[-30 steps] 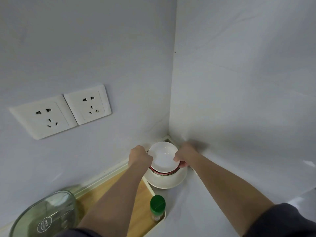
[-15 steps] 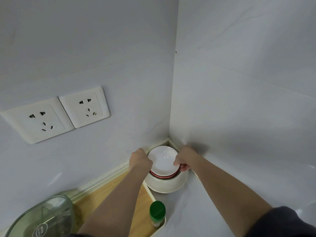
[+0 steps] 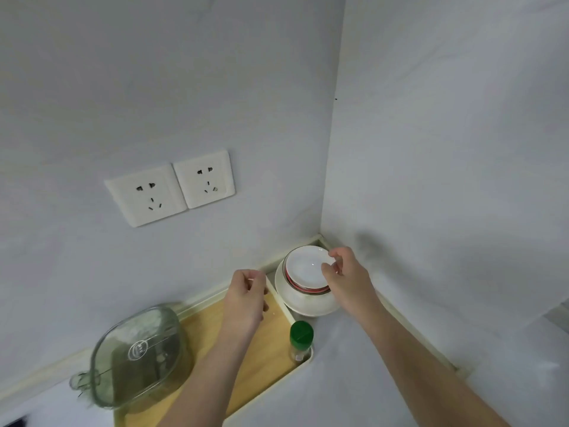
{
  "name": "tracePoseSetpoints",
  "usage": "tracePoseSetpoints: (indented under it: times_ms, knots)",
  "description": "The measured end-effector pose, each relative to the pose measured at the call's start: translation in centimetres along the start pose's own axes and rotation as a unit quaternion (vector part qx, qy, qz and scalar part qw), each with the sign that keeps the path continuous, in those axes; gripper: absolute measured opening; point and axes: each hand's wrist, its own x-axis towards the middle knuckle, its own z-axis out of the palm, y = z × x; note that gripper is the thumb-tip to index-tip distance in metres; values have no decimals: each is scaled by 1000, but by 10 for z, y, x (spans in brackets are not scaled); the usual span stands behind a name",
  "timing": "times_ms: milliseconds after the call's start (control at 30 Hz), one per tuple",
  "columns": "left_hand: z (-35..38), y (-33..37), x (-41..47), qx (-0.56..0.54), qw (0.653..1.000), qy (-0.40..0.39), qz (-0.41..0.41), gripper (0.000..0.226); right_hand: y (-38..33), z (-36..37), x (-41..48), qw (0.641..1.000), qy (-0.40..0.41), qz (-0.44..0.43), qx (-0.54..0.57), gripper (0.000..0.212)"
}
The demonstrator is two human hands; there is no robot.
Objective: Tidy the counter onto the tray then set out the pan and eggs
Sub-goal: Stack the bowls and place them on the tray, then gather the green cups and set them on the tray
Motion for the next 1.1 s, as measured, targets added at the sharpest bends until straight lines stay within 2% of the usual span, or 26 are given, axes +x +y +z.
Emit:
tracePoseSetpoints:
  times_ms: [133, 333, 600, 767, 967, 1100]
  knots:
    - [-28, -2, -64, -109, 994, 6, 0, 15, -27, 11, -60, 986, -23, 2, 165, 12]
    - [-88, -20, -140, -163, 985, 56, 29, 16, -62, 46, -153, 964, -88, -38, 248, 11]
    - [-191, -47, -237, -161, 969, 175, 72, 17, -101, 90, -269, 941, -229, -120, 217, 17]
    - [-258, -71, -312, -160, 955, 235, 88, 16, -127, 112, -343, 926, -271, -156, 210, 18]
    - [-350, -115, -433, -134, 953, 250, 110, 18, -149, 150, -481, 909, -311, -168, 222, 20]
    - [-415, -144, -509, -133, 935, 309, 115, 18, -171, 181, -579, 885, -374, -178, 212, 19]
